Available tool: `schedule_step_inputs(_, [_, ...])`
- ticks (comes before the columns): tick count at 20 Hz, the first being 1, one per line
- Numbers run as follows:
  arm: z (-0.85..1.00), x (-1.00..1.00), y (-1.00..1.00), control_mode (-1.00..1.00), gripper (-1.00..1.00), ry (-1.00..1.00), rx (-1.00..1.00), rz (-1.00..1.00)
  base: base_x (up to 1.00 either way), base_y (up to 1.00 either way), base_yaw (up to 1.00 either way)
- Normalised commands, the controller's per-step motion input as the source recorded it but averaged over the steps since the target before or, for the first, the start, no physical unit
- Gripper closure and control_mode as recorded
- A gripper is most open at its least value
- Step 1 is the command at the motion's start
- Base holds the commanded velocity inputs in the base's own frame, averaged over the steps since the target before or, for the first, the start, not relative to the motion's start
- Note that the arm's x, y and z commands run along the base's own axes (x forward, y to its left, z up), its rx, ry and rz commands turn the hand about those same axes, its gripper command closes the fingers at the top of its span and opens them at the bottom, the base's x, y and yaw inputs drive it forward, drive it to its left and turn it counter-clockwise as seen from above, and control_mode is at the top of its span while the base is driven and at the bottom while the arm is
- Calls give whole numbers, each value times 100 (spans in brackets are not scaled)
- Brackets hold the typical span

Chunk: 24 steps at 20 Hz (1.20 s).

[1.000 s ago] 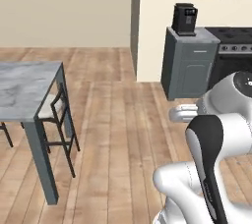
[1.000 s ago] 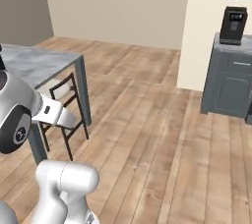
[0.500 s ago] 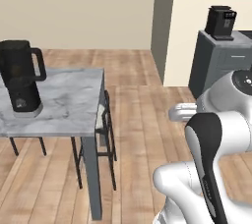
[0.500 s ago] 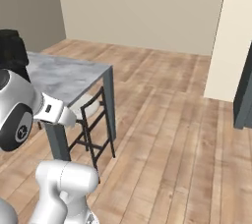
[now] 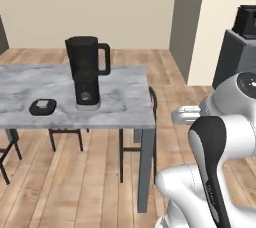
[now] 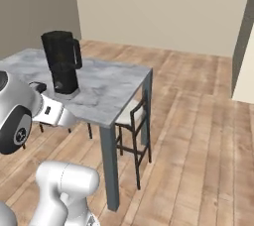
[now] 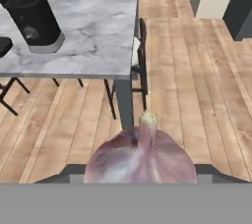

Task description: Grab the lemon and garlic from the fridge, place them in the blender, close the lid, and turn on the blender to create a marinade.

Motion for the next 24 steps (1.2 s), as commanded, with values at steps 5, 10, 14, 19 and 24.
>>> schedule_step_inputs(5, [0, 0, 0, 100, 100, 0, 0, 0, 30, 100, -1])
schedule_step_inputs(10, [0, 0, 0, 100, 100, 0, 0, 0, 47, 100, -7])
schedule_step_inputs(14, [0, 0, 0, 100, 100, 0, 0, 0, 40, 100, -14])
schedule_step_inputs(19, [0, 0, 0, 100, 100, 0, 0, 0, 55, 79, -15])
schedule_step_inputs(24, [0, 0, 0, 100, 100, 0, 0, 0, 81, 4, -1])
